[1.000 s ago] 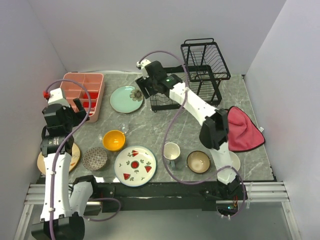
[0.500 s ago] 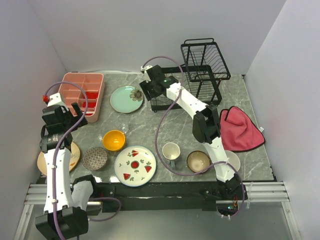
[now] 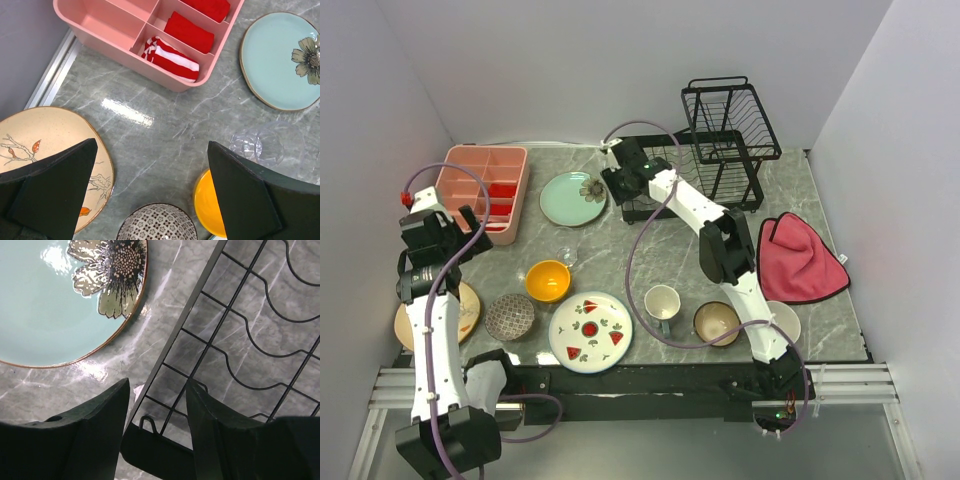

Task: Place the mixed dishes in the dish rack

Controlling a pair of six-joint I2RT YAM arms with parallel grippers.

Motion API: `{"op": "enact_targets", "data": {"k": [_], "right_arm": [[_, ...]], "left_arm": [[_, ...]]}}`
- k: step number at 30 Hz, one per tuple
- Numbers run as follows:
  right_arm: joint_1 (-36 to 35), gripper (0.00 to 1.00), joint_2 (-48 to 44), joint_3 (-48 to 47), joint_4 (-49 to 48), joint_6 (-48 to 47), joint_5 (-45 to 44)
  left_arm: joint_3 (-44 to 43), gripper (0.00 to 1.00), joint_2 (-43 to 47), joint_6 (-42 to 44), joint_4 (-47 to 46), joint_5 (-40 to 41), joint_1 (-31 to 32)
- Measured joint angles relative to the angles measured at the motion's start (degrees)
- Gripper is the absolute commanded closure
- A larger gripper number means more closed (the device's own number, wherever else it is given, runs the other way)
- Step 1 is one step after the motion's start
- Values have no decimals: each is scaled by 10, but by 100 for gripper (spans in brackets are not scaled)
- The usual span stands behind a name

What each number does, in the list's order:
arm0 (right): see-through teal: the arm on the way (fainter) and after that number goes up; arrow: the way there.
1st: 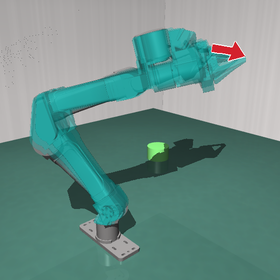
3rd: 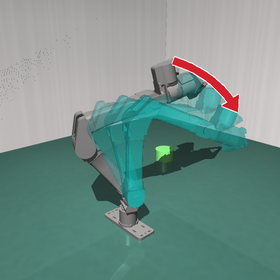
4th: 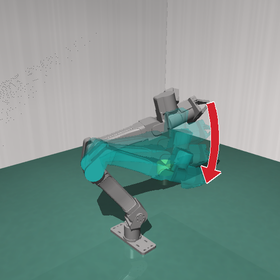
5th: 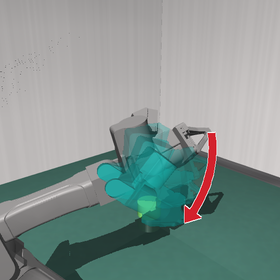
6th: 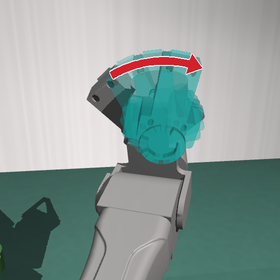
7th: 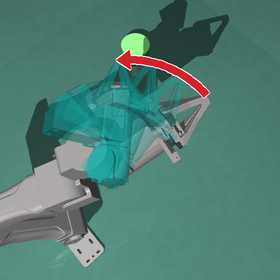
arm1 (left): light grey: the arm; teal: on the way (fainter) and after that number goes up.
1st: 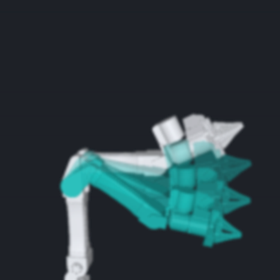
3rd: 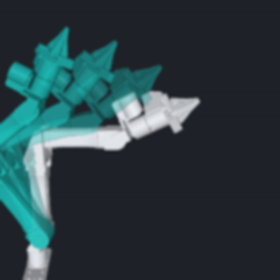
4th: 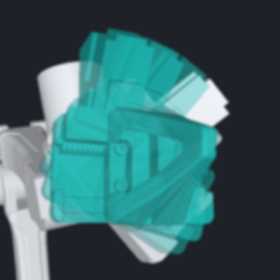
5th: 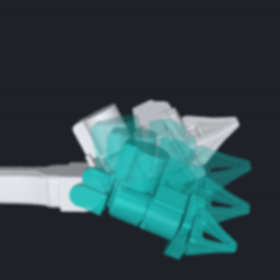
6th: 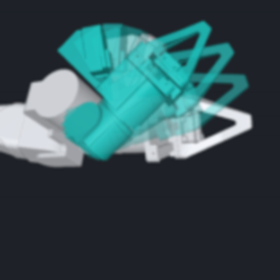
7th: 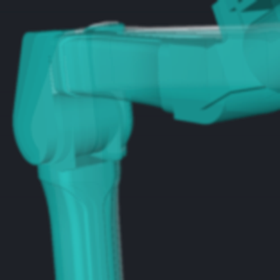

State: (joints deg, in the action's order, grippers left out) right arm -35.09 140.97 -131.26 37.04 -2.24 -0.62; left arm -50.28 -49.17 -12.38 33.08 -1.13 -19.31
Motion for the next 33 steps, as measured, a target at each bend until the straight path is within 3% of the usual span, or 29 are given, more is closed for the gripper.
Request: {"op": "enact_targets", "data": {"k": [2, 6, 10, 11, 19, 33], "right_arm": [[0, 51, 1, 0, 2, 2, 0], [0, 87, 1, 1, -2, 12, 6], [-4, 89, -8, 22, -20, 27, -4], [-4, 99, -15, 38, -31, 31, -4], [-4, 100, -53, 104, -56, 25, -4], [-13, 100, -347, 505, -11, -77, 19]], "left_arm": [[0, 0, 0, -3, 2, -3, 0], [0, 0, 0, -5, 7, -6, 0], [0, 1, 2, -7, 7, -10, 0], [0, 1, 4, -7, 7, -12, 0], [0, 1, 24, -2, 7, -23, 1], [19, 0, 45, 45, -8, -39, 44]]}}
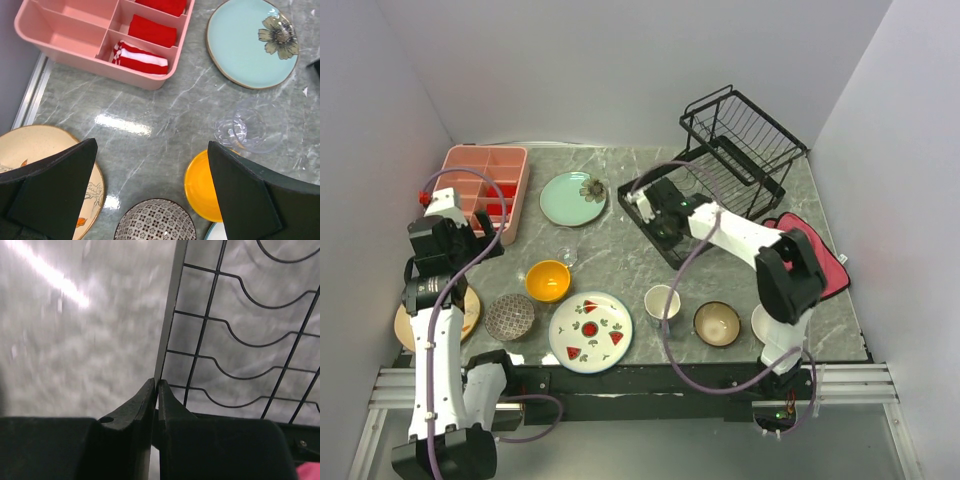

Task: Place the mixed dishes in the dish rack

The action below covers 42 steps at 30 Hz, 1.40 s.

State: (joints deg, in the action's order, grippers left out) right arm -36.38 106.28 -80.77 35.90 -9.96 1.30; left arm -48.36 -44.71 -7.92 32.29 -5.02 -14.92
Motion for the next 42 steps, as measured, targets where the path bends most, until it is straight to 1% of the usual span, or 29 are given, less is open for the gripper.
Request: {"op": "enact_targets", "data": {"k": [1, 2, 3, 4, 5, 7, 10, 13, 16, 19, 20, 21, 22, 24, 25, 27, 28, 29, 31, 35, 42], "right_arm": [[-1, 100, -19, 24, 3, -11, 3], [-2, 79, -36, 46, 4, -25, 7], [-3, 63, -48, 60, 6, -36, 9], [-4, 51, -60, 74, 9, -51, 10], [-5, 41, -67, 85, 17, -64, 12], [-5, 39, -66, 97, 40, -89, 9], [-3, 40, -45, 83, 64, -114, 12], [-1, 41, -9, 21, 86, -130, 24], [-1, 43, 20, -41, 84, -139, 35], [-1, 48, 38, -78, 84, -146, 47], [-1, 55, 42, -83, 84, -148, 50], [0, 59, 45, -86, 85, -151, 55], [0, 66, 49, -89, 88, -155, 60], [0, 73, 57, -92, 95, -166, 70], [0, 80, 61, -92, 96, -173, 68], [3, 86, 62, -91, 96, -186, 72], [6, 90, 62, -90, 96, -191, 79], [7, 92, 60, -88, 94, -195, 83], [8, 94, 47, -70, 85, -200, 85], [9, 96, 11, -26, 114, -224, 99], [7, 97, -62, 62, 147, -298, 128]], "left_arm": [[1, 0, 0, 0, -3, -1, 2], [2, 0, 0, 0, -7, -2, 4], [4, 1, 0, 0, -11, -3, 6], [5, 1, 0, 0, -14, -4, 8], [6, 1, 0, 0, -17, -7, 9], [6, 0, 0, 0, -19, -12, 12], [6, 1, -5, 0, -27, -19, 14], [6, 0, -15, 0, -31, -23, 14], [6, 0, -25, 0, -33, -23, 14], [6, 0, -30, 1, -33, -23, 14], [6, 0, -30, 2, -33, -23, 14], [6, 0, -30, 3, -33, -23, 14], [6, 0, -31, 4, -33, -23, 14], [6, 1, -32, 8, -33, -23, 14], [6, 0, -32, 9, -33, -23, 14], [6, 0, -35, 17, -33, -25, 14], [6, 0, -37, 21, -33, -27, 14], [6, 1, -38, 26, -33, -27, 14], [6, 0, -41, 36, -33, -29, 14], [6, 0, -45, 54, -33, -35, 15], [6, 1, -54, 58, -35, -50, 14]]}}
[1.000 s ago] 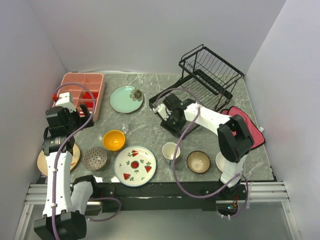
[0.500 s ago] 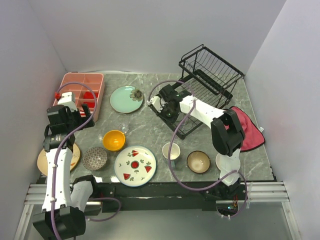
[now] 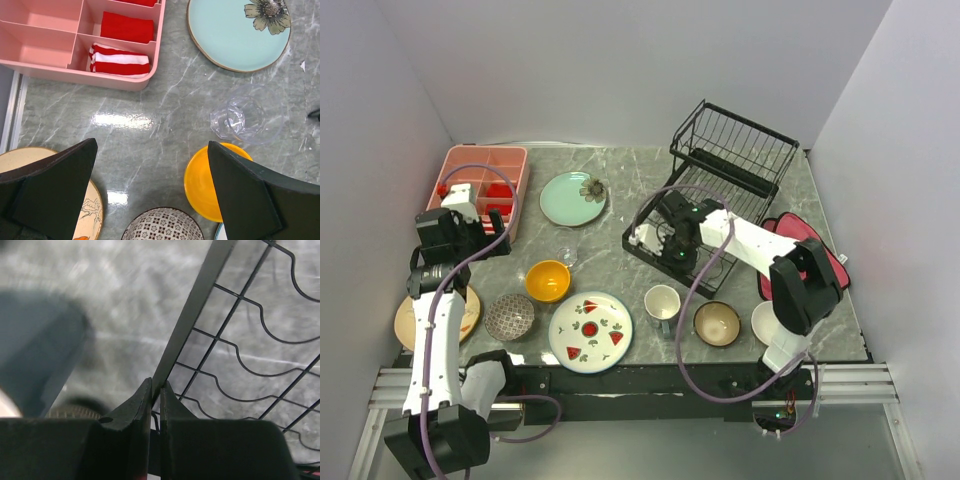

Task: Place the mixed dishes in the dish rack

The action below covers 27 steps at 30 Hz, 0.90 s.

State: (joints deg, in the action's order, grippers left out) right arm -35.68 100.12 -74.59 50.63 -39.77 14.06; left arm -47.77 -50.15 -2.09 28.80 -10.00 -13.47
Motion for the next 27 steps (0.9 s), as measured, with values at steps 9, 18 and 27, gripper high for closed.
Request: {"op": "enact_targets", "data": {"k": [9, 18, 27], "right_arm": [[-2, 98, -49, 56, 43, -151, 7], [3, 100, -17, 16, 87, -257, 5], [27, 100, 19, -27, 106, -361, -2]], "left_arm": [[0, 0, -3, 0, -5, -21, 1], [3, 0, 4, 0, 1, -23, 2], [12, 0, 11, 2, 10, -22, 2]]}}
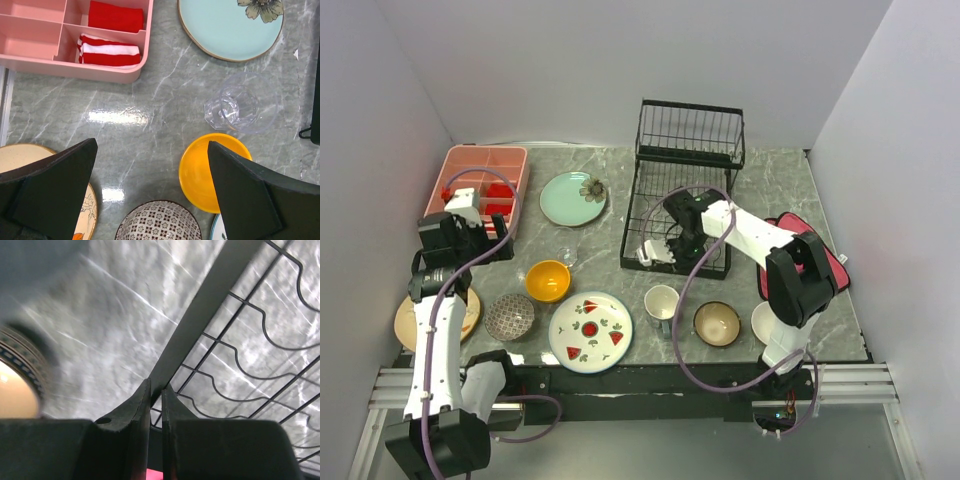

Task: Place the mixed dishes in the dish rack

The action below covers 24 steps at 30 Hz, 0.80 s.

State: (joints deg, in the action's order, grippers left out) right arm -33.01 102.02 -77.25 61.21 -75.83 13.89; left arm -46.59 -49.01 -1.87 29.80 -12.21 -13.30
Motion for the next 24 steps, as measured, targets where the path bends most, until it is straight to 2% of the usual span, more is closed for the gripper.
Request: {"op": "enact_targets", "data": {"k": [9, 12, 14, 16, 18, 21, 24], "right_arm": [[71, 100, 20, -24, 4, -71, 0], [74, 100, 18, -20, 1, -73, -1], [73, 96, 12, -13, -8, -66, -2], [70, 85, 2, 0, -23, -59, -4], [66, 67, -11, 18, -42, -52, -9], [57, 54, -23, 35, -56, -43, -9], [46, 48, -25, 41, -61, -26, -6]], "left_arm": [[6, 0, -13, 4, -3, -2, 0], [6, 0, -27, 3, -9, -6, 0], [6, 0, -34, 3, -11, -9, 0], [6, 0, -38, 3, -15, -15, 0], [5, 1, -42, 4, -17, -22, 0], [2, 0, -48, 8, -17, -32, 2], [-14, 0, -58, 21, -10, -29, 10]]}}
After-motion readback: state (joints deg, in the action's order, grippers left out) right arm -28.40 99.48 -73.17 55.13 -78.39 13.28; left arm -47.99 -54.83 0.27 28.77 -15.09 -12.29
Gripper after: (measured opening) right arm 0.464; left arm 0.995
